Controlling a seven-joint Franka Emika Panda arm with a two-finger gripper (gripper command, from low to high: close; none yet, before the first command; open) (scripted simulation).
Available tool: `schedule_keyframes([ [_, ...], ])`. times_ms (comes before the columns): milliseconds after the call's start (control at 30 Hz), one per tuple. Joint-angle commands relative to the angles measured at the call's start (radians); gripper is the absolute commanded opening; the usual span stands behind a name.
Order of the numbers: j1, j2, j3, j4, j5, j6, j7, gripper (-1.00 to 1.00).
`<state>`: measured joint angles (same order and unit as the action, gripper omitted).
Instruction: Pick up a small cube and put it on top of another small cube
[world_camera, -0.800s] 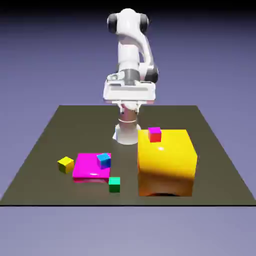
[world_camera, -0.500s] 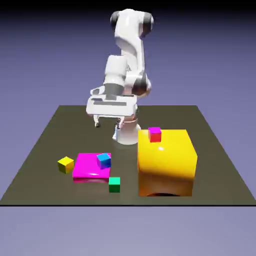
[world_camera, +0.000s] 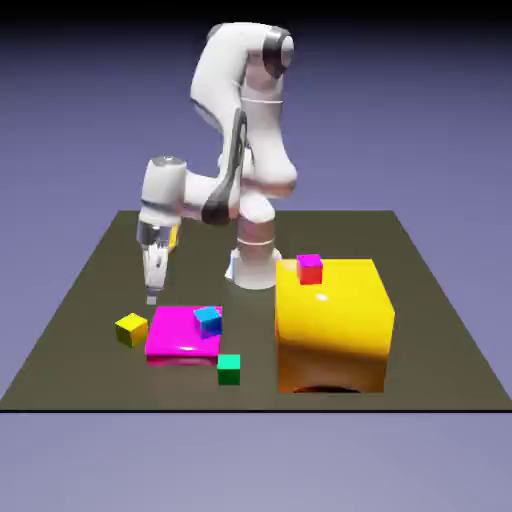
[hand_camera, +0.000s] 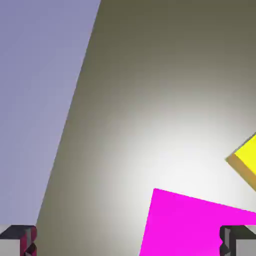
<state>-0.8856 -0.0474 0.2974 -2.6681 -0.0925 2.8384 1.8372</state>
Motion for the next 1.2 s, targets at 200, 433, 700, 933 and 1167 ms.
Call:
schedule_keyframes([
  [200,-0.239,0.145,0.083,0.039,-0.026,-0.055,0.304,0.0],
  [433,-0.306,0.288,0.057,0.074,-0.097,-0.025,0.495,0.0],
  [700,-0.224,0.399,-0.043,0.097,-0.187,0.062,0.563,-1.0],
  [933,-0.291,0.146,0.124,0.037,0.013,-0.125,0.463,-1.0],
  [1167,-0.042,-0.108,0.128,-0.042,0.197,-0.281,0.504,-1.0],
])
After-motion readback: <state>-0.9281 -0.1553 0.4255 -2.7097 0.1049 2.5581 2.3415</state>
